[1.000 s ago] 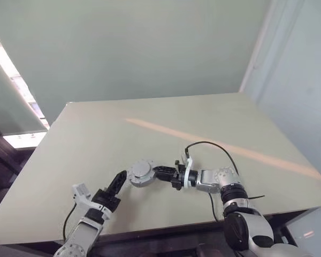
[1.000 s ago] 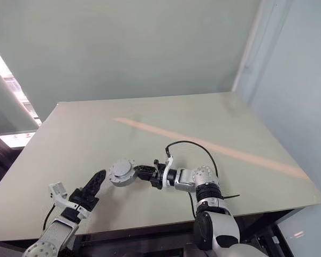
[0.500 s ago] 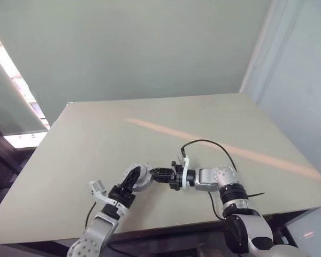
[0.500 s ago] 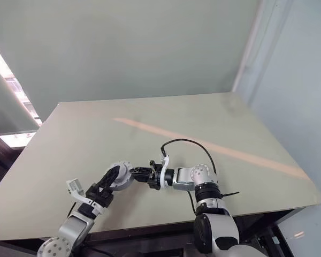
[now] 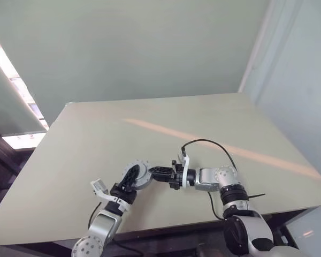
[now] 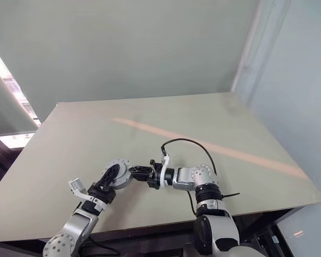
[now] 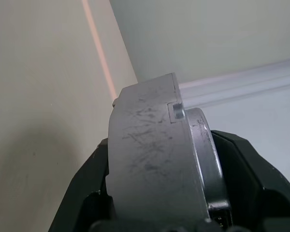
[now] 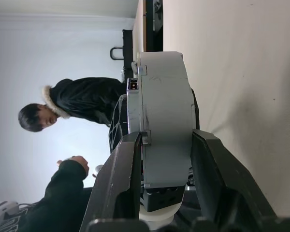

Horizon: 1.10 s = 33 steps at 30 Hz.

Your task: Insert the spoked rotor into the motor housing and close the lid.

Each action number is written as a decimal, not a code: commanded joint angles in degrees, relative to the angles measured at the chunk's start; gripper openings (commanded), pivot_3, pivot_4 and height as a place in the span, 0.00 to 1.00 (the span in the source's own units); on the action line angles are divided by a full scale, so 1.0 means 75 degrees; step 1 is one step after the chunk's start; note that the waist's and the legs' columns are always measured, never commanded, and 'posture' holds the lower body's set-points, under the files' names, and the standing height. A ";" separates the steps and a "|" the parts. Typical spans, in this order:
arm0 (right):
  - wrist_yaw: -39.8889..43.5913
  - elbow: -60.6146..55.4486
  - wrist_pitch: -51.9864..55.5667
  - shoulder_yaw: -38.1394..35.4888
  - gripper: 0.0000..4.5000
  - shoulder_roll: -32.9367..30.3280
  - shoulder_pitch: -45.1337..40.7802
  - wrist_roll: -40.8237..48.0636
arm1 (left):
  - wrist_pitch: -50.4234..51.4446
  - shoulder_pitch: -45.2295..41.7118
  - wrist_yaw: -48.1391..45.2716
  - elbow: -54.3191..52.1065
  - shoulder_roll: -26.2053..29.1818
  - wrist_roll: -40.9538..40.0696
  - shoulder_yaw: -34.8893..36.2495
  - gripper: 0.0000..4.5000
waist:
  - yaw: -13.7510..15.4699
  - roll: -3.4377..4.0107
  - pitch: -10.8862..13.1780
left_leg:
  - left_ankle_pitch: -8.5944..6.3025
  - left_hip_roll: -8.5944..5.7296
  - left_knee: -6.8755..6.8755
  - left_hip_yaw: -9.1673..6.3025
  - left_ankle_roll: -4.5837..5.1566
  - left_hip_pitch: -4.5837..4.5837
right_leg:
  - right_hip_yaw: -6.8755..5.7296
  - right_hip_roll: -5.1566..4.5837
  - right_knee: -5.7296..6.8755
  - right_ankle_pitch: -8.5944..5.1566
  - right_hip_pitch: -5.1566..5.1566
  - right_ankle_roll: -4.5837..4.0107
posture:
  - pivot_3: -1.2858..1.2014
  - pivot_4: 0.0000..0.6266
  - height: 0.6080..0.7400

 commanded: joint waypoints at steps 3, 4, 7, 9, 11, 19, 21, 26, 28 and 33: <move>-0.0009 -0.0309 -0.0116 0.0010 0.27 0.0968 -0.0051 0.0344 | -0.0054 0.0019 -0.0005 -0.0070 0.0024 0.0056 -0.0086 0.53 | -0.0001 0.0000 0.0000 | 0.0000 0.0000 0.0000 0.0000 0.0000 0.0000 | 0.0002 0.0001 0.0000 0.0000 0.0000 0.0000 | 0.52 0.00 1.00; 0.0013 -0.0338 -0.0184 0.0057 0.27 0.0967 -0.0038 0.0322 | -0.0072 0.0020 -0.0005 -0.0058 0.0009 0.0065 -0.0090 0.53 | -0.0001 0.0000 0.0000 | 0.0000 0.0000 0.0000 0.0001 0.0000 0.0000 | 0.0002 0.0001 0.0000 0.0000 0.0000 0.0000 | 0.52 0.00 1.00; 0.0029 -0.0409 -0.0342 0.0180 0.27 0.0961 0.0006 0.0265 | -0.0149 0.0012 -0.0001 -0.0037 -0.0056 0.0069 -0.0081 0.53 | -0.0001 -0.0001 0.0000 | 0.0000 0.0000 0.0000 0.0002 0.0000 0.0000 | 0.0004 0.0001 0.0000 0.0000 0.0000 0.0000 | 0.52 0.00 1.00; 0.0053 -0.0482 -0.0525 0.0291 0.27 0.0963 0.0068 0.0212 | -0.0206 0.0000 -0.0003 -0.0013 -0.0087 0.0092 -0.0080 0.53 | -0.0001 -0.0001 0.0000 | 0.0000 0.0000 0.0001 0.0003 0.0001 0.0001 | 0.0006 0.0001 0.0000 0.0000 0.0000 0.0000 | 0.52 0.00 1.00; -0.0070 -0.0502 -0.0835 0.0340 0.27 0.0987 0.0119 0.0122 | -0.0329 -0.0030 -0.0026 0.0030 -0.0127 0.0144 -0.0063 0.53 | 0.0000 -0.0001 -0.0001 | 0.0000 0.0000 0.0001 0.0004 0.0001 0.0001 | 0.0006 0.0002 0.0000 0.0000 0.0000 0.0000 | 0.52 0.00 1.00; 0.0172 -0.0715 -0.1276 0.0842 0.81 0.0825 0.0275 0.0088 | -0.0572 -0.0088 -0.0102 0.0106 -0.0177 0.0270 -0.0037 0.46 | -0.0006 -0.0002 -0.0002 | 0.0000 0.0000 0.0004 0.0006 0.0001 0.0003 | 0.0014 0.0005 0.0002 0.0001 0.0001 0.0000 | 0.52 0.00 1.00; -0.0007 -0.0697 -0.1582 0.0794 0.98 0.0862 0.0312 0.0049 | -0.0619 -0.0127 -0.0124 0.0128 -0.0204 0.0272 -0.0019 0.46 | -0.0003 -0.0002 -0.0002 | 0.0000 -0.0001 0.0005 0.0006 0.0001 0.0004 | 0.0014 0.0005 0.0002 0.0001 0.0003 0.0000 | 0.52 0.00 1.00; -0.0044 -0.0627 -0.1838 0.0755 1.00 0.0814 0.0397 0.0103 | -0.0812 -0.0287 -0.0184 0.0143 -0.0291 0.0272 0.0087 0.46 | -0.0002 -0.0003 -0.0002 | 0.0000 -0.0002 0.0010 0.0006 0.0001 0.0005 | 0.0017 0.0005 0.0001 0.0001 0.0008 0.0000 | 0.52 0.00 1.00; 0.0185 -0.0835 -0.2423 0.1064 1.00 0.0744 0.0575 -0.0215 | -0.0984 -0.0386 -0.0183 0.0135 -0.0317 0.0292 0.0183 0.46 | -0.0003 -0.0003 -0.0003 | 0.0000 -0.0002 0.0010 0.0006 0.0001 0.0005 | 0.0018 0.0005 0.0001 0.0001 0.0008 0.0000 | 0.52 0.00 1.00; 0.1000 -0.1367 -0.4983 0.2534 1.00 0.0347 0.1114 -0.1796 | -0.2234 -0.0727 -0.0240 0.0187 -0.0298 0.1162 0.0417 0.46 | -0.0001 -0.0004 -0.0003 | 0.0000 -0.0002 0.0011 0.0006 0.0001 0.0006 | 0.0018 0.0009 0.0002 0.0001 0.0007 0.0001 | 0.52 0.00 1.00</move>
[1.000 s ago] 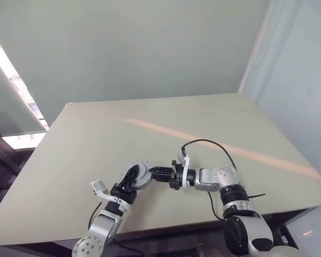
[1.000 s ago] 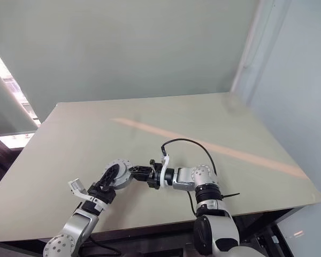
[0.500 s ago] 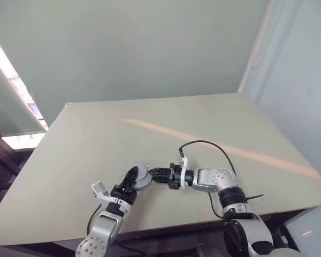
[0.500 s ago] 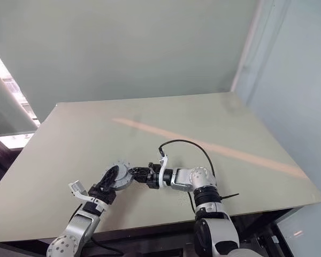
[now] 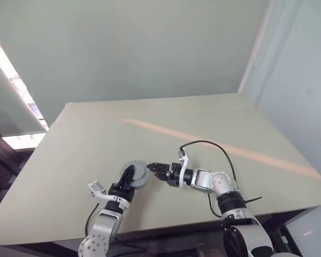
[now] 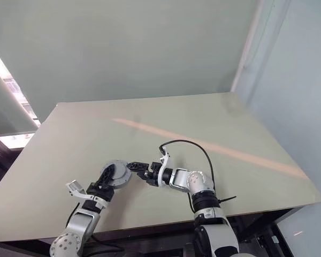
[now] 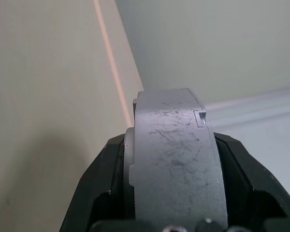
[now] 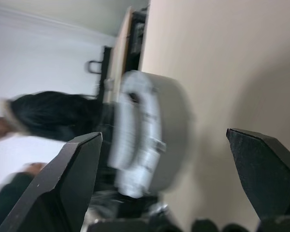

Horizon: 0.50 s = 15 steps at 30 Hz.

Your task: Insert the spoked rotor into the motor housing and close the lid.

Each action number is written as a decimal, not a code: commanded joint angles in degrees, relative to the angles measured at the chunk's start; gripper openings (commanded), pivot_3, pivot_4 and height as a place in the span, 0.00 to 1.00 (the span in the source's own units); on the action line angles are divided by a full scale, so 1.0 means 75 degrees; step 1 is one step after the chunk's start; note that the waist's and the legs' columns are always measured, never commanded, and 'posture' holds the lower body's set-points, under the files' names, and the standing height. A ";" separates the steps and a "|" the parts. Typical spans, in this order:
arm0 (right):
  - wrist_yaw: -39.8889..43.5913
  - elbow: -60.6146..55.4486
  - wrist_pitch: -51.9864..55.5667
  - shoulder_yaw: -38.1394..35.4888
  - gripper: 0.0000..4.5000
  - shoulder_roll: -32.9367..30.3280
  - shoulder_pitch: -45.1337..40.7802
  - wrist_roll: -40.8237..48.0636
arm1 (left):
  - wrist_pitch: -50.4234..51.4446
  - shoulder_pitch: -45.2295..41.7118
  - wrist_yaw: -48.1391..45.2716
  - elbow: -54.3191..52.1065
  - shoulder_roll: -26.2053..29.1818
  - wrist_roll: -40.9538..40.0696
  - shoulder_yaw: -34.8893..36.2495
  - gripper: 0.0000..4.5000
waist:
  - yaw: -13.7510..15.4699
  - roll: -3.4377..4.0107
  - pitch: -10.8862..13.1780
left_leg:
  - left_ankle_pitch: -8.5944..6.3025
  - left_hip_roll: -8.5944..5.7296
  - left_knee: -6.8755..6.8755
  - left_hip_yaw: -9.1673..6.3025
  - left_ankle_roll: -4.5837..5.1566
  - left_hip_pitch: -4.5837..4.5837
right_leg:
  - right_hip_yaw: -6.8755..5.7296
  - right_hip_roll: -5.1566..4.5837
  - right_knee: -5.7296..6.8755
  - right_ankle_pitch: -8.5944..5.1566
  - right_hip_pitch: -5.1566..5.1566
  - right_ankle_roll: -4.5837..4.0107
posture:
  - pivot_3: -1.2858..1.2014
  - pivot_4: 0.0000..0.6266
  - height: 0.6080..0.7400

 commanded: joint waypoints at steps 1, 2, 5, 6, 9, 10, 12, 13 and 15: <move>0.0668 -0.0560 -0.1609 0.0864 1.00 0.0163 0.0159 -0.0931 | -0.1047 -0.0436 -0.0221 -0.0166 0.0048 0.0547 0.0248 0.46 | 0.0001 -0.0001 -0.0001 | 0.0000 0.0000 0.0000 0.0000 0.0000 0.0000 | -0.0001 0.0000 0.0000 0.0000 0.0000 0.0000 | 0.52 0.00 1.00; 0.0919 -0.0730 -0.1846 0.1176 1.00 0.0019 0.0251 -0.1172 | -0.1382 -0.0543 -0.0222 -0.0070 0.0109 0.0838 0.0309 0.46 | 0.0006 -0.0002 -0.0001 | 0.0000 0.0000 0.0003 0.0000 -0.0001 0.0001 | 0.0001 0.0000 0.0000 0.0001 0.0002 0.0000 | 0.52 0.00 1.00; 0.1535 -0.1273 -0.2612 0.1873 1.00 -0.0315 0.0522 -0.1760 | -0.2105 -0.0797 -0.0152 0.0228 0.0359 0.1560 0.0446 0.45 | 0.0026 -0.0007 -0.0004 | 0.0001 -0.0003 0.0010 -0.0002 -0.0002 0.0000 | 0.0002 0.0000 -0.0001 0.0001 0.0008 0.0001 | 0.52 0.00 1.00; 0.1686 -0.1398 -0.2915 0.2040 1.00 -0.0402 0.0596 -0.1936 | -0.2265 -0.0855 -0.0129 0.0345 0.0456 0.1771 0.0462 0.45 | 0.0032 -0.0010 -0.0005 | 0.0001 -0.0005 0.0012 -0.0002 -0.0002 0.0000 | 0.0004 0.0000 -0.0001 0.0001 0.0009 0.0001 | 0.52 0.00 1.00; 0.2135 -0.1619 -0.4087 0.2471 1.00 -0.0644 0.0818 -0.2490 | -0.2643 -0.1021 -0.0106 0.0777 0.0767 0.2398 0.0473 0.45 | 0.0036 -0.0028 -0.0015 | 0.0001 -0.0010 0.0016 -0.0006 -0.0003 0.0001 | 0.0007 0.0000 -0.0001 0.0002 0.0015 0.0002 | 0.52 0.00 1.00; 0.2307 -0.1661 -0.4481 0.2617 1.00 -0.0737 0.0886 -0.2674 | -0.2720 -0.1078 -0.0084 0.0927 0.0866 0.2560 0.0480 0.45 | 0.0044 -0.0034 -0.0017 | 0.0000 -0.0010 0.0018 -0.0006 -0.0003 0.0001 | 0.0008 0.0000 -0.0001 0.0002 0.0015 0.0002 | 0.52 0.00 1.00; 0.2553 -0.1687 -0.5180 0.2838 1.00 -0.0873 0.1000 -0.2971 | -0.2848 -0.1216 0.0041 0.1229 0.1001 0.2793 0.0535 0.45 | 0.0061 -0.0049 -0.0024 | 0.0000 -0.0013 0.0021 -0.0008 -0.0003 0.0001 | 0.0009 -0.0001 -0.0001 0.0003 0.0017 0.0003 | 0.52 0.00 1.00; 0.2633 -0.1670 -0.5445 0.2903 1.00 -0.0913 0.1047 -0.3071 | -0.2904 -0.1274 0.0032 0.1353 0.1048 0.2871 0.0550 0.45 | 0.0061 -0.0057 -0.0024 | 0.0000 -0.0013 0.0022 -0.0009 -0.0003 0.0002 | 0.0009 0.0000 0.0000 0.0003 0.0018 0.0004 | 0.52 0.00 1.00; 0.2696 -0.1617 -0.5770 0.2988 1.00 -0.0968 0.1112 -0.3228 | -0.2953 -0.1378 0.0063 0.1560 0.1113 0.3003 0.0568 0.45 | 0.0060 -0.0064 -0.0025 | 0.0000 -0.0012 0.0030 -0.0010 -0.0004 0.0002 | 0.0009 0.0000 0.0003 0.0005 0.0020 0.0007 | 0.52 0.00 1.00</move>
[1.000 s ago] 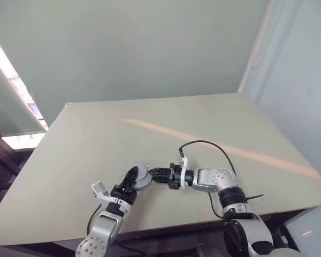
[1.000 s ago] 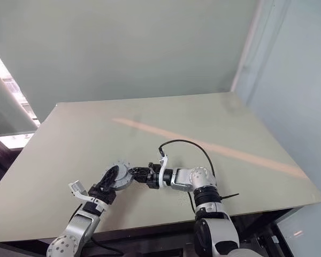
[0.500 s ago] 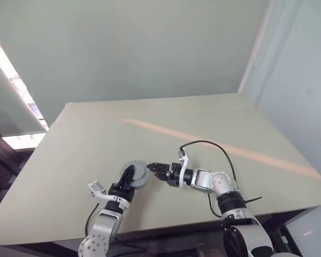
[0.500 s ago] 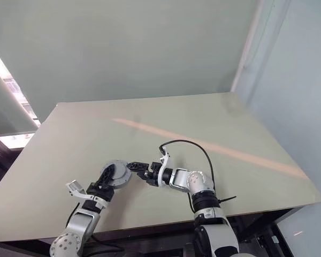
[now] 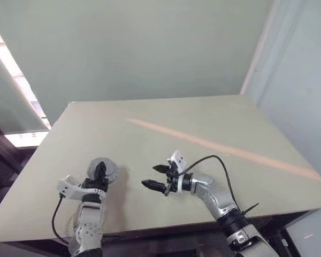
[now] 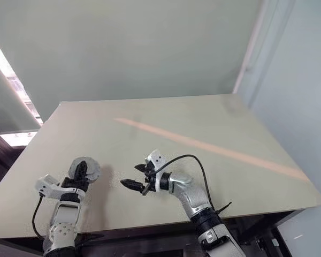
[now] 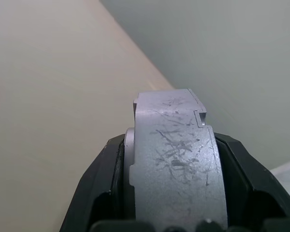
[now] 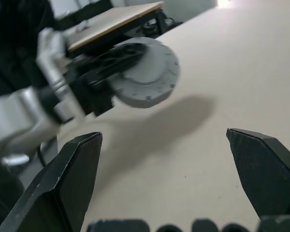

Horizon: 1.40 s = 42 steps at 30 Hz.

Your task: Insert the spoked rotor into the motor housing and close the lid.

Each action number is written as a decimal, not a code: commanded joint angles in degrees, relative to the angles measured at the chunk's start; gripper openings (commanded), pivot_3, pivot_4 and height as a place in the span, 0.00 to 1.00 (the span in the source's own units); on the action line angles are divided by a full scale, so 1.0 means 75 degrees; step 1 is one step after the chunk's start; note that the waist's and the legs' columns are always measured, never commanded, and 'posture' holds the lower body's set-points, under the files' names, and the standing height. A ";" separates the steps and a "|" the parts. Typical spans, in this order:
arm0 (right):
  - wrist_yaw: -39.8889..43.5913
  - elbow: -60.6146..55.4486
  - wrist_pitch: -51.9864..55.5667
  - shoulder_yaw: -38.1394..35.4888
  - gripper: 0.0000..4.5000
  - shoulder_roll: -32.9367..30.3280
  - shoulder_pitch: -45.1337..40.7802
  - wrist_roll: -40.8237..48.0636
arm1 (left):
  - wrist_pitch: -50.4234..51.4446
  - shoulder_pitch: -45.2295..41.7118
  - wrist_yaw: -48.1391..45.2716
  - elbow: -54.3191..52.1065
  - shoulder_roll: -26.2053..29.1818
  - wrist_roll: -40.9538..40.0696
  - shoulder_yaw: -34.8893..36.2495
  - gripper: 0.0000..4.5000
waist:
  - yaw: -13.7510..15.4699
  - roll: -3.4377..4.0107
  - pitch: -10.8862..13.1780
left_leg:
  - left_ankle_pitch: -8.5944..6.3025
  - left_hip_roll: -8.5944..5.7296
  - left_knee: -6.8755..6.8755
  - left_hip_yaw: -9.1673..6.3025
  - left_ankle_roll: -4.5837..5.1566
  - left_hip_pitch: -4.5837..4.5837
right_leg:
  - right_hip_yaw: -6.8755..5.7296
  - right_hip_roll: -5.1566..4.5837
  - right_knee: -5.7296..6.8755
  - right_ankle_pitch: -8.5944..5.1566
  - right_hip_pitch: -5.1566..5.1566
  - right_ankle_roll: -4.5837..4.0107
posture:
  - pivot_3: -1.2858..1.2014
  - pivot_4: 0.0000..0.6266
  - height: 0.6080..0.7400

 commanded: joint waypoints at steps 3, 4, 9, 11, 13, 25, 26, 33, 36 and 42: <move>0.0176 -0.0244 -0.0918 0.0167 1.00 -0.0046 0.0057 -0.0419 | -0.0483 -0.0533 0.0045 0.0281 0.0259 0.0627 -0.0036 0.45 | 0.0016 -0.0012 -0.0002 | 0.0000 0.0000 0.0011 -0.0001 0.0000 0.0001 | 0.0001 0.0000 0.0004 0.0003 0.0004 0.0002 | 0.52 0.00 1.00; 0.0167 -0.0239 -0.0971 0.0178 1.00 -0.0050 0.0081 -0.0464 | -0.0517 -0.0583 0.0045 0.0376 0.0265 0.0717 -0.0055 0.45 | 0.0043 -0.0014 -0.0002 | 0.0000 0.0000 0.0014 -0.0002 0.0000 0.0001 | -0.0001 0.0000 0.0007 0.0004 0.0004 0.0002 | 0.52 0.00 1.00; 0.0096 -0.0295 -0.1066 0.0188 1.00 -0.0045 0.0169 -0.0625 | -0.0675 -0.0809 0.0072 0.0837 0.0304 0.1120 -0.0110 0.45 | 0.0124 -0.0018 -0.0003 | 0.0000 0.0000 0.0021 -0.0001 0.0000 0.0001 | 0.0002 0.0000 0.0010 0.0009 0.0004 -0.0002 | 0.52 0.00 1.00; 0.0077 -0.0330 -0.1066 0.0193 1.00 -0.0055 0.0197 -0.0672 | -0.0723 -0.0893 0.0050 0.1000 0.0313 0.1199 -0.0083 0.45 | 0.0151 -0.0018 -0.0003 | 0.0000 0.0000 0.0025 -0.0001 0.0000 0.0002 | 0.0001 0.0001 0.0012 0.0010 0.0005 -0.0002 | 0.52 0.00 1.00; 0.0043 -0.0356 -0.1073 0.0205 1.00 -0.0079 0.0220 -0.0731 | -0.0779 -0.0972 0.0081 0.1163 0.0351 0.1309 -0.0062 0.45 | 0.0156 -0.0018 -0.0003 | 0.0000 0.0000 0.0030 -0.0002 0.0000 0.0002 | -0.0001 0.0001 0.0014 0.0011 0.0008 -0.0002 | 0.52 0.00 1.00; -0.0119 -0.0252 -0.1124 0.0161 1.00 -0.0114 0.0181 -0.0901 | -0.0817 -0.1058 0.0716 0.1777 0.0803 0.2093 0.0003 0.45 | 0.0119 -0.0022 -0.0006 | 0.0005 0.0013 0.0042 0.0007 -0.0004 0.0023 | 0.0009 0.0018 0.0031 0.0035 0.0017 -0.0012 | 0.52 0.00 1.00; -0.0130 -0.0223 -0.1131 0.0154 1.00 -0.0111 0.0167 -0.0907 | -0.0795 -0.1010 0.0737 0.1746 0.0813 0.2113 0.0003 0.45 | 0.0114 -0.0022 -0.0008 | 0.0005 0.0016 0.0042 0.0008 -0.0005 0.0026 | 0.0011 0.0022 0.0035 0.0035 0.0017 -0.0013 | 0.52 0.00 1.00; -0.0158 -0.0052 -0.1191 0.0145 1.00 -0.0067 0.0079 -0.0952 | -0.0424 -0.0800 0.0804 0.1493 0.0845 0.2042 -0.0018 0.73 | 0.0087 -0.0025 -0.0011 | 0.0006 0.0050 0.0043 0.0020 -0.0007 0.0035 | 0.0033 0.0066 0.0042 0.0046 0.0011 -0.0031 | 0.52 0.00 1.00; -0.0151 0.0045 -0.1224 0.0135 1.00 -0.0033 0.0030 -0.0969 | -0.0357 -0.0720 0.0791 0.1385 0.0863 0.2007 -0.0020 0.97 | 0.0150 -0.0028 -0.0012 | 0.0006 0.0061 0.0044 0.0017 -0.0007 0.0027 | 0.0031 0.0081 0.0040 0.0049 0.0005 -0.0037 | 0.52 0.00 1.00; -0.0127 0.0186 -0.1278 0.0130 1.00 0.0008 -0.0021 -0.0998 | -0.0431 -0.0542 0.0881 0.1175 0.1006 0.2220 -0.0040 0.99 | 0.0151 -0.0036 -0.0018 | 0.0008 0.0060 0.0056 0.0021 -0.0013 0.0026 | 0.0039 0.0082 0.0038 0.0051 0.0013 -0.0038 | 0.52 0.00 1.00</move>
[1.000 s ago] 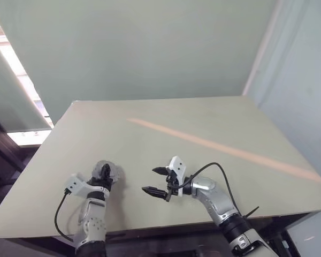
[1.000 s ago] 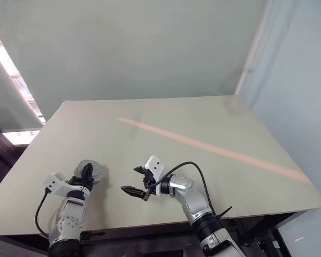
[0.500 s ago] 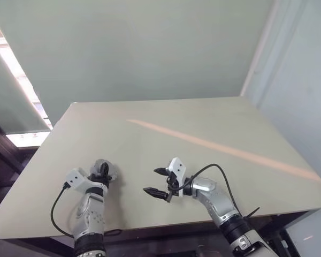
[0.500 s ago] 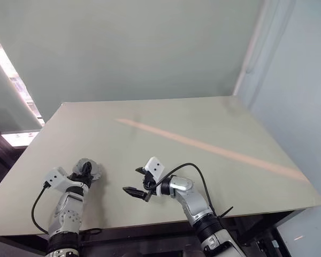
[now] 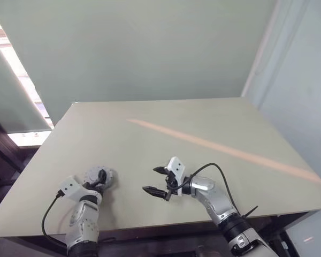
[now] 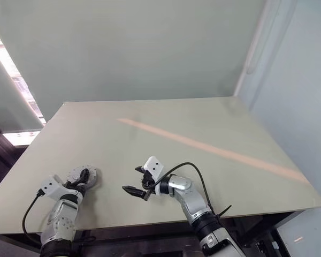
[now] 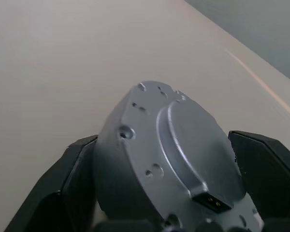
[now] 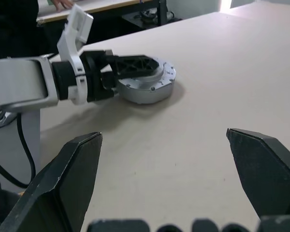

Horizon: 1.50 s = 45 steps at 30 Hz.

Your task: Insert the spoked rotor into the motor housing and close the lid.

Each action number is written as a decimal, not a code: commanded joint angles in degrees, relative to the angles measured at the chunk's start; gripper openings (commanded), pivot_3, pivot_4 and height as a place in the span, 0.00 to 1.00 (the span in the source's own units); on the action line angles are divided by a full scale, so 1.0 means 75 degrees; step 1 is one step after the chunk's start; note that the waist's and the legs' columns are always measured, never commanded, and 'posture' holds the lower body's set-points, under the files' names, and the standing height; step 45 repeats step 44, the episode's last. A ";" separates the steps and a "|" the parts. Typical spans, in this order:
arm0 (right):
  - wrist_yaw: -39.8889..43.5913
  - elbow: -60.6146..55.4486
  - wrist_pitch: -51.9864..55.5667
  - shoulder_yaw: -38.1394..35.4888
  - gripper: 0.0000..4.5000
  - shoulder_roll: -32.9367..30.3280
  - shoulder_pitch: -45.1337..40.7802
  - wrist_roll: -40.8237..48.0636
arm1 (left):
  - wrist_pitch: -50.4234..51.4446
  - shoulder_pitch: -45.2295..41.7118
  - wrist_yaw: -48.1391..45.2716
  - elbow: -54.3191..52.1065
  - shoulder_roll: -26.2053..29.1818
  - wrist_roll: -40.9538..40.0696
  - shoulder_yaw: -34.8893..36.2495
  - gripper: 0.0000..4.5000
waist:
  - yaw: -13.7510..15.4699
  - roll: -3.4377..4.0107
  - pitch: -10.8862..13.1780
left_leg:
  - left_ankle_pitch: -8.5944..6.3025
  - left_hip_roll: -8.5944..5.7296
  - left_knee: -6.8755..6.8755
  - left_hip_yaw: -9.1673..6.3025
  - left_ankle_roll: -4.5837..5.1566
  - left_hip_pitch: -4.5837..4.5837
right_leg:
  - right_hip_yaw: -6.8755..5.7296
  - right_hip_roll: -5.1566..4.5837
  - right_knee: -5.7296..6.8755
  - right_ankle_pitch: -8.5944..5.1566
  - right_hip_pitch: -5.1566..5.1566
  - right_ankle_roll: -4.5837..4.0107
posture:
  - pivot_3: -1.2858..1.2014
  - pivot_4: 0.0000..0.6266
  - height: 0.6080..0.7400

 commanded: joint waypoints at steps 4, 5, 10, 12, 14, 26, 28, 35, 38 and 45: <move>0.0004 -0.0032 -0.0209 -0.0111 1.00 0.0031 -0.0212 -0.0010 | -0.0427 0.0144 0.0741 -0.0496 0.0524 0.1073 -0.0062 0.99 | -0.0003 -0.0002 -0.0002 | 0.0000 0.0005 -0.0004 -0.0001 0.0000 0.0002 | 0.0004 0.0009 0.0001 0.0002 -0.0003 -0.0002 | 0.52 0.00 1.00; 0.0006 -0.0014 -0.0215 -0.0116 1.00 0.0024 -0.0219 -0.0011 | -0.0509 0.0192 0.0943 -0.0473 0.0618 0.1337 -0.0090 0.99 | -0.0003 -0.0002 -0.0002 | 0.0000 0.0008 -0.0006 -0.0001 0.0000 0.0003 | 0.0004 0.0013 0.0001 0.0004 -0.0004 -0.0004 | 0.52 0.00 1.00; -0.0008 0.0073 -0.0249 -0.0140 1.00 0.0016 -0.0242 -0.0020 | -0.0928 0.0390 0.0915 -0.0726 0.0769 0.1701 -0.0164 0.99 | 0.0004 -0.0001 -0.0002 | 0.0000 0.0016 -0.0008 0.0000 -0.0002 0.0005 | 0.0006 0.0021 0.0001 0.0007 -0.0008 -0.0010 | 0.52 0.00 1.00; -0.0054 0.0090 -0.0239 -0.0185 1.00 0.0023 -0.0247 -0.0009 | -0.1276 0.0499 0.0395 -0.1083 0.0722 0.1561 -0.0272 0.99 | 0.0004 -0.0002 -0.0002 | 0.0003 0.0016 -0.0007 0.0000 -0.0008 0.0002 | 0.0007 0.0021 0.0000 0.0007 -0.0007 -0.0010 | 0.52 0.00 1.00; -0.0119 0.0098 -0.0221 -0.0275 1.00 0.0015 -0.0255 0.0026 | -0.1397 0.0636 -0.0139 -0.1542 0.0682 0.1366 -0.0446 0.99 | 0.0006 -0.0003 -0.0003 | 0.0006 0.0016 -0.0007 0.0000 -0.0015 -0.0001 | 0.0008 0.0021 -0.0001 0.0007 -0.0006 -0.0011 | 0.52 0.00 1.00; -0.0933 -0.1002 0.0672 -0.1761 1.00 -0.0887 0.0127 0.0547 | -0.0114 0.1281 -0.2630 -0.4122 0.1182 0.1358 -0.2754 0.99 | -0.0006 0.0005 -0.0001 | 0.0009 0.0016 -0.0009 0.0011 -0.0019 0.0001 | 0.0032 0.0029 0.0000 0.0002 -0.0009 -0.0027 | 0.52 0.00 1.00; -0.0982 -0.1285 0.0757 -0.1862 1.00 -0.1053 0.0304 0.0562 | -0.0001 0.1272 -0.2716 -0.4223 0.1205 0.1381 -0.2886 0.99 | -0.0008 0.0007 -0.0001 | 0.0009 0.0017 -0.0012 0.0013 -0.0019 0.0001 | 0.0035 0.0030 -0.0001 0.0001 -0.0010 -0.0028 | 0.52 0.00 1.00; -0.1197 -0.2122 0.1094 -0.1922 1.00 -0.1338 0.1136 0.0586 | 0.0172 0.1400 -0.3185 -0.4157 0.1339 0.1419 -0.3220 0.99 | -0.0038 0.0019 0.0002 | 0.0010 0.0026 -0.0014 0.0021 -0.0015 0.0007 | 0.0045 0.0043 0.0003 -0.0002 -0.0014 -0.0033 | 0.52 0.00 1.00; -0.1321 -0.2296 0.1133 -0.2008 1.00 -0.1315 0.1276 0.0648 | 0.0163 0.1342 -0.3285 -0.4037 0.1350 0.1406 -0.3232 0.99 | -0.0033 0.0027 0.0006 | 0.0011 0.0026 -0.0004 0.0022 -0.0015 0.0005 | 0.0046 0.0043 0.0004 -0.0002 -0.0013 -0.0034 | 0.52 0.00 1.00; -0.1431 -0.2419 0.1082 -0.2141 1.00 -0.1555 0.1340 0.0588 | 0.0133 0.1249 -0.3439 -0.3888 0.1144 0.1381 -0.3423 0.99 | -0.0005 0.0028 0.0006 | 0.0011 0.0023 0.0000 0.0022 -0.0015 0.0002 | 0.0051 0.0043 -0.0001 -0.0002 -0.0008 -0.0033 | 0.52 0.00 1.00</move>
